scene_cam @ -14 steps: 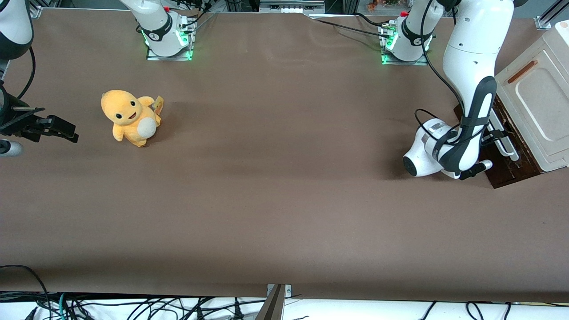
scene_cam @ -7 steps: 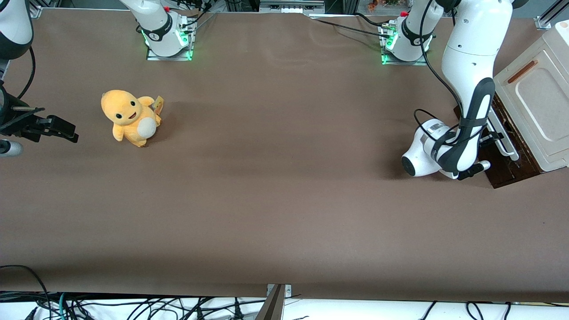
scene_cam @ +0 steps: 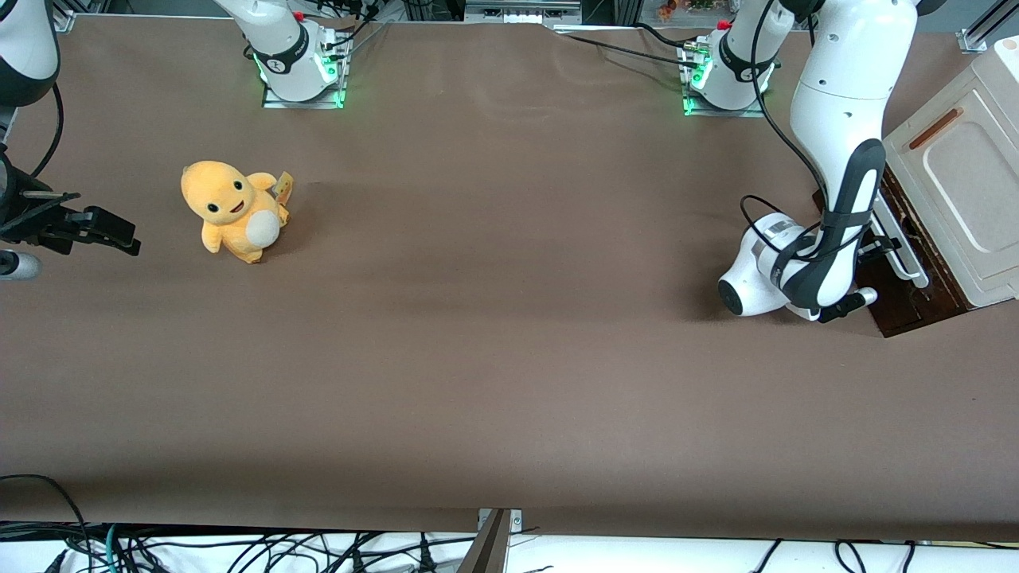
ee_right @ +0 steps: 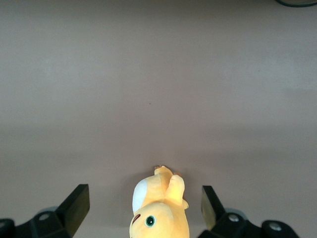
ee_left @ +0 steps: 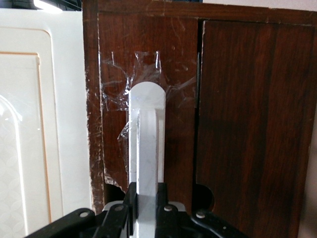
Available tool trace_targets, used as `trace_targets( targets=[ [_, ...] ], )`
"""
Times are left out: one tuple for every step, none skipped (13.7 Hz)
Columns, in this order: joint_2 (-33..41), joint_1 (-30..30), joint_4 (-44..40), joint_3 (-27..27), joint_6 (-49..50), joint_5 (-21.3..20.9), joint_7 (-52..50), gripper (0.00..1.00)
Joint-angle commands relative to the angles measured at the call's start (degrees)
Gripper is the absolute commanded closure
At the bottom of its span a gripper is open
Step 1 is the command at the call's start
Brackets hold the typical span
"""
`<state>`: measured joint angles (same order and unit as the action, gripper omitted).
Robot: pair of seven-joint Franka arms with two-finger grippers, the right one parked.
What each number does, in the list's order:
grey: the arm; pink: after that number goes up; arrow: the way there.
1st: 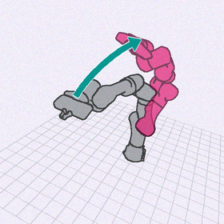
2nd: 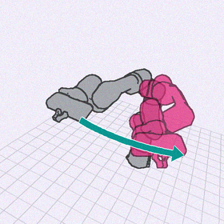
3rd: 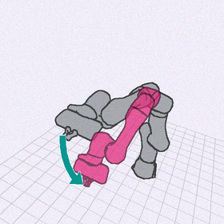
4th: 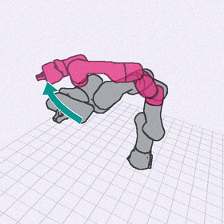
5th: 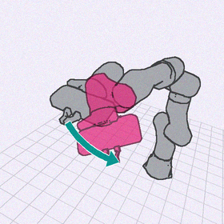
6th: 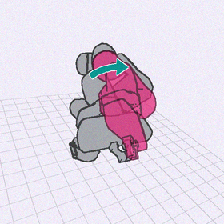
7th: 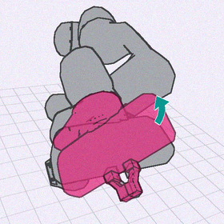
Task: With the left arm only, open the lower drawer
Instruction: 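Pull the gripped handle outward to slide the lower drawer open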
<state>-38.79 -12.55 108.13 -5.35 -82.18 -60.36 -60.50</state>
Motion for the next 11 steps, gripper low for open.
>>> trace_targets(
  targets=[
    [0.65,-0.54,-1.43,0.43,1.58,1.21,-0.06,0.91],
    [0.65,-0.72,-1.43,0.51,2.11,1.3,-0.06,0.91],
    [0.73,-1.24,-1.43,0.51,2.55,1.39,-0.06,0.91],
    [0.74,-1.68,-1.43,0.6,2.64,2.08,-0.15,0.91],
    [0.74,-1.95,-1.78,0.52,3.07,2.61,-0.15,0.91],
    [0.65,-2.12,-2.48,0.6,3.78,3.23,-0.06,0.91],
    [0.73,-2.21,-2.57,0.6,4.13,3.75,-0.06,0.91],
    [0.74,-2.47,-2.58,0.6,4.22,3.85,0.03,0.91],
    [0.74,-2.74,-2.58,0.6,4.57,3.85,0.11,0.91],
    [0.74,-2.74,-2.58,0.69,4.66,3.85,0.12,0.91],
    [0.74,-2.83,-2.66,0.86,5.1,3.93,0.12,0.91]
  ],
)
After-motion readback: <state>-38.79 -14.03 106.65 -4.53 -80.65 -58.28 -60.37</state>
